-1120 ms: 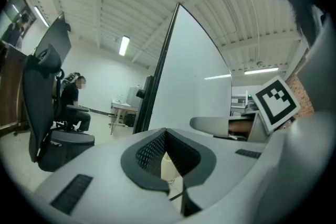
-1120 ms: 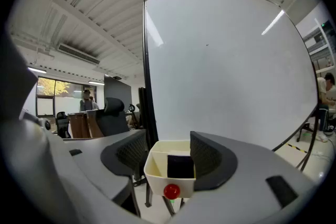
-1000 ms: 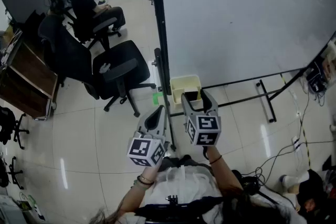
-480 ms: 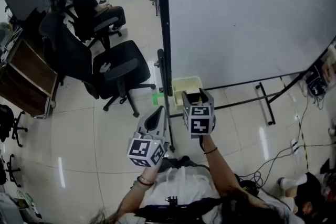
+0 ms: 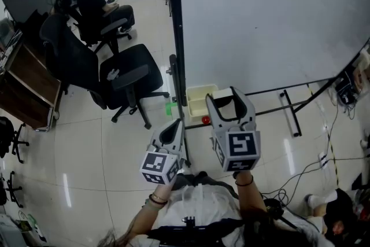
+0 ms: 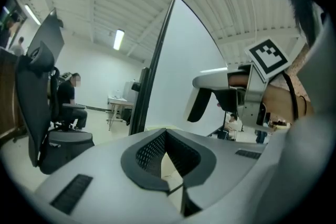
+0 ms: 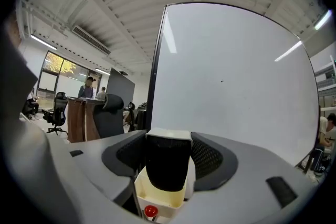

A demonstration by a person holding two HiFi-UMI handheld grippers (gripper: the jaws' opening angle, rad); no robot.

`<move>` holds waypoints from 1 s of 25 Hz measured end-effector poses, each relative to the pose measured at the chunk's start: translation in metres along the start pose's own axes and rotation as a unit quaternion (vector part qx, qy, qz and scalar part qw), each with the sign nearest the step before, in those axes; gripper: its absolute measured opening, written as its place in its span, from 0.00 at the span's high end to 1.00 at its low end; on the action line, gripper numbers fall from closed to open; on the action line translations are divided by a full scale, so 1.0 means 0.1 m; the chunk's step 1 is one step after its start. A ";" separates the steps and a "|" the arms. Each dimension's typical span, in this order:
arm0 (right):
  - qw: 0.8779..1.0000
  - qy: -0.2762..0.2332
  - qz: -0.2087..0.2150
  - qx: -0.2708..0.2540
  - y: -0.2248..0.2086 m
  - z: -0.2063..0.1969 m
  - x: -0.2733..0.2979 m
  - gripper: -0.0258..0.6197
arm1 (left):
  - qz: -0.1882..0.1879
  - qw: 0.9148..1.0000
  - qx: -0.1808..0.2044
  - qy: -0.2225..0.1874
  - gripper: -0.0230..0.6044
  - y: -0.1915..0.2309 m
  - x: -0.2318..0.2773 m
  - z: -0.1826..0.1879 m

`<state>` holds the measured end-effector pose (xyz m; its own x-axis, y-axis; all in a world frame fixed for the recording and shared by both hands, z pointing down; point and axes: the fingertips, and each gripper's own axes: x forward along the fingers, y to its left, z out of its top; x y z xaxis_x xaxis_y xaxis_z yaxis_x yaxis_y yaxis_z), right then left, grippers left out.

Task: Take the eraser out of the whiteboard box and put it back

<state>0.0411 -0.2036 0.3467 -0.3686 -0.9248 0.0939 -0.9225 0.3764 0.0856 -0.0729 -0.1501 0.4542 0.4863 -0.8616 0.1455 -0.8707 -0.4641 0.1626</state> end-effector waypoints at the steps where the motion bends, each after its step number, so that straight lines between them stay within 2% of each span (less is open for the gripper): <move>1: 1.000 -0.001 0.001 0.002 0.01 0.02 -0.01 0.52 | -0.006 1.000 0.012 0.002 0.99 -0.04 0.01 0.02; 3: 1.000 0.004 0.000 0.008 0.02 0.02 -0.02 0.52 | -0.017 1.000 0.012 -0.013 0.99 -0.09 0.01 0.08; 6: 1.000 -0.003 0.009 0.010 0.03 0.01 0.00 0.52 | -0.012 0.999 -0.015 -0.034 0.99 -0.05 0.01 0.10; 13: 1.000 0.011 0.007 0.021 0.03 -0.04 0.01 0.52 | 0.003 0.999 -0.023 -0.032 0.99 0.02 0.00 0.06; 21: 1.000 0.004 0.019 0.020 0.03 -0.07 0.05 0.52 | 0.009 0.999 -0.027 -0.033 0.99 0.02 0.00 0.07; 25: 1.000 -0.001 0.012 0.024 0.00 -0.08 0.14 0.52 | 0.014 0.999 -0.025 -0.034 0.99 0.07 -0.01 0.06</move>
<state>0.0363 -0.2163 0.3557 -0.3906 -0.9159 0.0927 -0.9180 0.3950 0.0347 -0.0798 -0.1532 0.4491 0.4543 -0.8868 0.0848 -0.8785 -0.4301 0.2079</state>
